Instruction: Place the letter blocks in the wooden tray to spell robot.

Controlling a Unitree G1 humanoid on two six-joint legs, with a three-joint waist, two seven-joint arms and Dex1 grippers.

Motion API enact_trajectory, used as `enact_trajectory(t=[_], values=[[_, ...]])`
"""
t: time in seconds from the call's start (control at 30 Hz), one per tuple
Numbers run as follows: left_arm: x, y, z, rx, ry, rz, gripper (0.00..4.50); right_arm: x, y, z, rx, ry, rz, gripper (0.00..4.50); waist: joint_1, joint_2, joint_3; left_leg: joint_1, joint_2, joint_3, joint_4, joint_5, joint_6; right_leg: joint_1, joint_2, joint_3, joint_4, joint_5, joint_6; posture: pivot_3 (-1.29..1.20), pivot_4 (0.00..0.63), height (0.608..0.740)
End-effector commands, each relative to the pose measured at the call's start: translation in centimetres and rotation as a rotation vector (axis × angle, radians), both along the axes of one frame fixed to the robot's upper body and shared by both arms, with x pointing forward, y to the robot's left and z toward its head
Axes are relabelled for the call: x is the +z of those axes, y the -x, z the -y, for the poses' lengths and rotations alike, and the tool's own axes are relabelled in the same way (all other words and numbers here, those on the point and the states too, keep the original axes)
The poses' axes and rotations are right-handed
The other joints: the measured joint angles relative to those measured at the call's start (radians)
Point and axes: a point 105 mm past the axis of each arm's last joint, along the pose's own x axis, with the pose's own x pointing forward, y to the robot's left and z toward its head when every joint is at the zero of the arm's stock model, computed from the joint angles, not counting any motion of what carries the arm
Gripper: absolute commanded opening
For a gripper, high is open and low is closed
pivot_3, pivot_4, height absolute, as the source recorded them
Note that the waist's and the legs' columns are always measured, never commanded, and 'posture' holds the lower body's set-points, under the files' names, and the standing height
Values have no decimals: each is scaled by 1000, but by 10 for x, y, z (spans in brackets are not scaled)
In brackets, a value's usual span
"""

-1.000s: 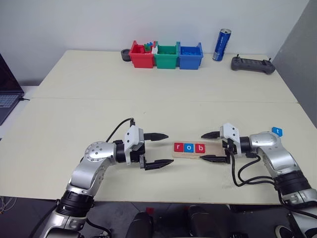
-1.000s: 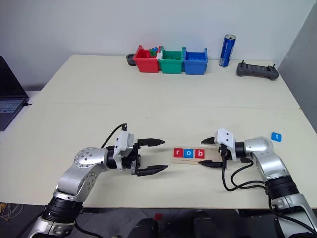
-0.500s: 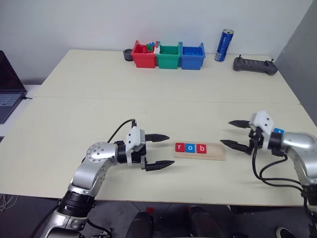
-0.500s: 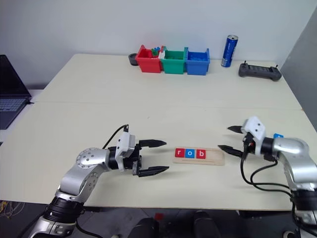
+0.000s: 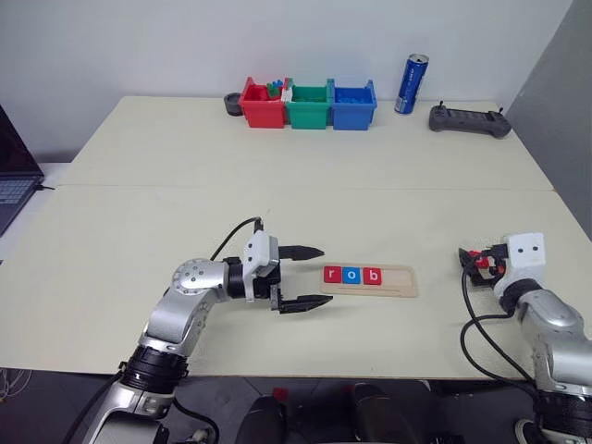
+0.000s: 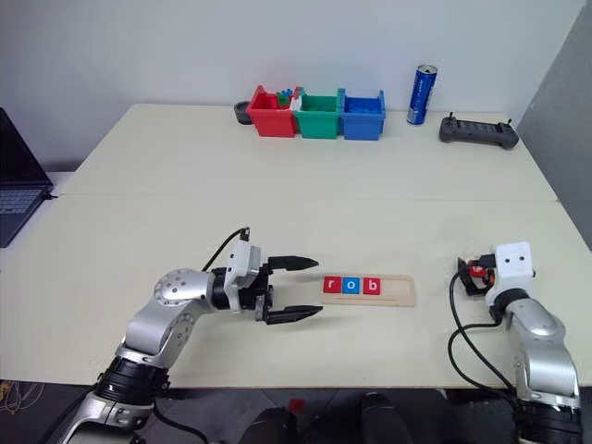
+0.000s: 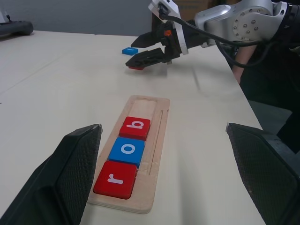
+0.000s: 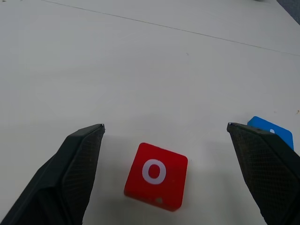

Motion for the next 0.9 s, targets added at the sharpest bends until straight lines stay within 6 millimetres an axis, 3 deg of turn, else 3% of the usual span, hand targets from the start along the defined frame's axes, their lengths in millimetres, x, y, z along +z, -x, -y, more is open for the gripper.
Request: enact_trajectory(t=[0.03, 0.27, 0.7, 0.8, 0.9], values=[[5, -1, 4, -9, 12, 38, 4500, 3, -3, -5, -26, -15, 18, 4460, 0, 0, 0, 0, 0, 0, 0, 0, 0, 0, 0, 0, 0, 0, 0, 0, 150, 740], [5, 1, 4, -2, 18, 40, 4500, -7, 2, 4, -142, -77, -29, 4460, 0, 0, 0, 0, 0, 0, 0, 0, 0, 0, 0, 0, 0, 0, 0, 0, 150, 740], [4, 1, 4, 7, 19, 43, 4500, -22, 12, -7, -199, -190, -98, 4460, 0, 0, 0, 0, 0, -1, 0, 0, 0, 0, 0, 0, 0, 0, 0, 0, 150, 740], [5, -2, 4, 14, 21, 50, 4500, -23, 13, -3, -209, -195, -96, 3931, 0, 0, 0, 0, 0, 0, 0, 0, 0, 0, 0, 0, 0, 0, 0, 0, 150, 740], [5, -2, 3, 14, 20, 53, 4500, -22, 14, -1, -213, -196, -97, 2913, 3, 0, -1, 0, 0, -1, 0, 0, 0, 0, 0, 0, 0, 0, 0, 0, 150, 740]])
